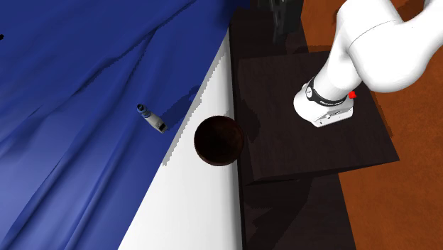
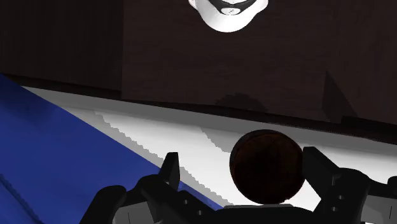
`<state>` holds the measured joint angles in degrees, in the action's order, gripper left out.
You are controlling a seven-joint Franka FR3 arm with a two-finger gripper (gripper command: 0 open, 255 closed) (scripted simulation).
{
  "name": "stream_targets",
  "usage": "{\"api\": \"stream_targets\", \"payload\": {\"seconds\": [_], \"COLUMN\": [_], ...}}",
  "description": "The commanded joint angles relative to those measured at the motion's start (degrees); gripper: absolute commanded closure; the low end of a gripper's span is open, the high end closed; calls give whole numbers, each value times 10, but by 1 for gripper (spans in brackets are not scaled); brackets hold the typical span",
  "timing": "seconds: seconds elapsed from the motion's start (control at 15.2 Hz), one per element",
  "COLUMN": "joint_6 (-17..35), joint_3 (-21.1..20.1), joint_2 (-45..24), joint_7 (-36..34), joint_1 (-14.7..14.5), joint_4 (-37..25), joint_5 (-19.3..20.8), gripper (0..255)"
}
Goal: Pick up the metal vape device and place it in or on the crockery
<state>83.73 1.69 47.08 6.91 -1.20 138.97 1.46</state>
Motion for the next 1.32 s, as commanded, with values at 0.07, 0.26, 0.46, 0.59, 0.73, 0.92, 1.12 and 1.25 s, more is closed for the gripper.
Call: {"api": "stream_targets", "payload": {"seconds": [0.07, 0.26, 0.46, 0.59, 0.73, 0.92, 1.12, 1.25], "joint_6": [20, 77, 131, 165, 197, 240, 277, 298], "joint_3": [2, 8, 13, 17, 20, 24, 28, 30], "joint_2": [-17, -72, -131, -173, -215, -281, -348, -393], "joint_7": [2, 7, 14, 18, 23, 32, 42, 49], "joint_1": [-1, -2, -5, -6, -8, -11, -14, -15], "joint_4": [2, 3, -4, -13, -25, -48, -79, -104], "joint_5": [0, -2, -6, -9, -12, -20, -29, -36], "gripper": [0, 0, 0, 0, 0, 0, 0, 0]}}
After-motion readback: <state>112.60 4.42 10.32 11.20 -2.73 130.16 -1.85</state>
